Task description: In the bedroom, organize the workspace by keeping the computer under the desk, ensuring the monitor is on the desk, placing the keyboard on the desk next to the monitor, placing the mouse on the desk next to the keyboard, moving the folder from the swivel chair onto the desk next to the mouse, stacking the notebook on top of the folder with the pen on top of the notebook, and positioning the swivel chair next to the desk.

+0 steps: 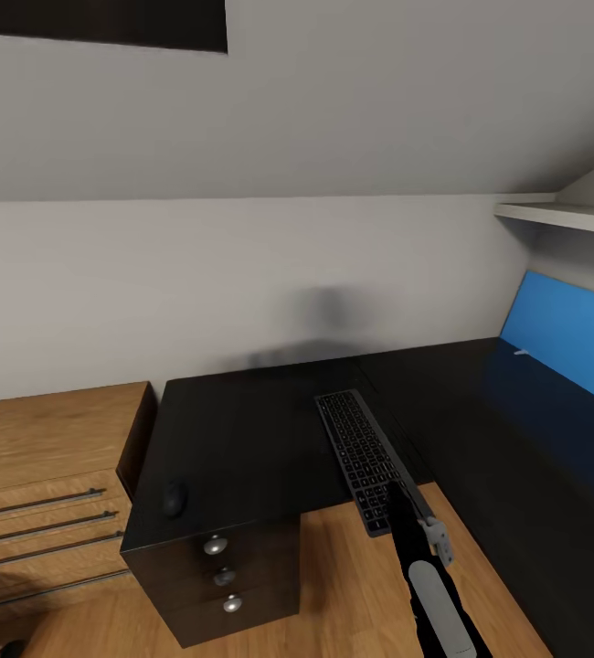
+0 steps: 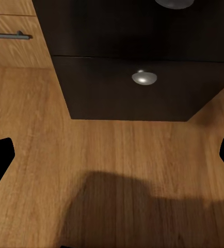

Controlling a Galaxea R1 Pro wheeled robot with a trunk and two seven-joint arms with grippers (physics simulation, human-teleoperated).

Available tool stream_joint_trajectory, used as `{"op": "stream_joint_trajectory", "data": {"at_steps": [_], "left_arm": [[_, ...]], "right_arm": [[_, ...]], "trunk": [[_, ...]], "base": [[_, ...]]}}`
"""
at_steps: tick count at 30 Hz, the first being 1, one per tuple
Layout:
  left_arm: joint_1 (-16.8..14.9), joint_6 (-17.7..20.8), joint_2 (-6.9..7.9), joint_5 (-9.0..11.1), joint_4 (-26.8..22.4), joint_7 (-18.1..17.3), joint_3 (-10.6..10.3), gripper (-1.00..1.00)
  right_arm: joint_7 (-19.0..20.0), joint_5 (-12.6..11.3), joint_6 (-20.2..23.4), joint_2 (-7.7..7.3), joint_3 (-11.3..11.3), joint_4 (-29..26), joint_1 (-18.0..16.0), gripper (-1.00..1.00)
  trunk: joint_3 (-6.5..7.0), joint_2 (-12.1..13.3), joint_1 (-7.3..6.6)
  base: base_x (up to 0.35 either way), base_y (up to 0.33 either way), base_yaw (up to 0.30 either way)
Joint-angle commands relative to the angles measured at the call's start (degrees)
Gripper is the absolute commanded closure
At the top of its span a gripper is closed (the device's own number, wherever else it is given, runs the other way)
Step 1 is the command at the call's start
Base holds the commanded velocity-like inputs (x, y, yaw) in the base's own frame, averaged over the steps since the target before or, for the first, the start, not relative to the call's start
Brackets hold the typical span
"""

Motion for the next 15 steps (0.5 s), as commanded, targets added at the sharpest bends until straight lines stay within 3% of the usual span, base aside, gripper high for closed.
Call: {"op": "stream_joint_trajectory", "data": {"at_steps": [1,15], "left_arm": [[-0.05,-0.2,0.03,0.06,0.01,0.58,-0.49,-1.0],[-0.05,-0.19,0.06,0.06,0.01,0.56,-0.56,-1.0]], "right_arm": [[-0.1,-0.6,-0.26,0.02,-0.01,-0.06,-0.03,-1.0],[-0.1,-0.59,-0.26,0.02,0.13,0.02,-0.03,-1.0]], "trunk": [[-0.06,-0.04,0.0],[-0.06,-0.04,0.0]], "base": [[0.0,0.0,0.0],[-0.01,0.0,0.0]]}}
